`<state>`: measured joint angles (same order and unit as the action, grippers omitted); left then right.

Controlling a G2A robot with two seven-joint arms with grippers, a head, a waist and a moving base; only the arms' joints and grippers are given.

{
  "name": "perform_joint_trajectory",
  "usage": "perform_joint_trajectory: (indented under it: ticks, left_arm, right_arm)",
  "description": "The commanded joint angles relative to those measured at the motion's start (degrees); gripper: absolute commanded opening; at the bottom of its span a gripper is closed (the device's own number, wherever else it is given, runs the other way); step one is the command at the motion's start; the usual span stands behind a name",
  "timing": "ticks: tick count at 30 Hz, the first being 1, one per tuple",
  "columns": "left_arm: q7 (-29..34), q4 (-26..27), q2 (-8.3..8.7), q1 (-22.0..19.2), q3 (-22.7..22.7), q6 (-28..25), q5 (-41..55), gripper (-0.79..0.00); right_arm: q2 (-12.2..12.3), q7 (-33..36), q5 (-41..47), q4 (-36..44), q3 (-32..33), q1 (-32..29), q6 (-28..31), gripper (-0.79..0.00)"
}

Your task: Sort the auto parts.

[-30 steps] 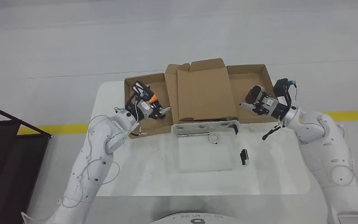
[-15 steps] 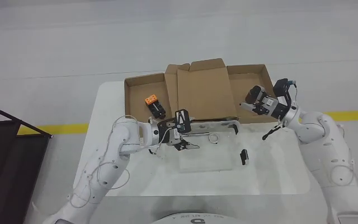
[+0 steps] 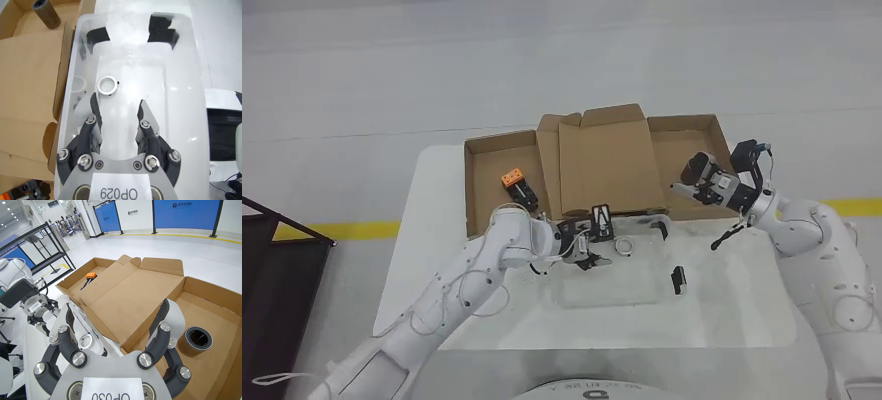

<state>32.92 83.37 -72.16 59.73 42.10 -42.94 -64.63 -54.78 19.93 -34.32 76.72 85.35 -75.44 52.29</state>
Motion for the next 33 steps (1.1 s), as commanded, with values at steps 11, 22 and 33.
perform_joint_trajectory:
  ticks: [11, 22, 33]
  left_arm:
    - [-3.12, -7.17, -2.1, -1.62, -5.26, 8.54, -6.89, -0.336]
    - [-2.13, -9.23, -2.9, -3.57, -5.6, 3.26, -1.65, -0.363]
    - [-2.09, -9.44, -2.67, -3.21, -5.19, 4.69, -4.35, -0.419]
  right_arm:
    - [0.0, 0.0, 0.0, 0.0, 0.0, 0.0, 0.14, 0.0]
    - [0.0, 0.0, 0.0, 0.0, 0.0, 0.0, 0.14, 0.0]
    - [0.0, 0.0, 0.0, 0.0, 0.0, 0.0, 0.14, 0.0]
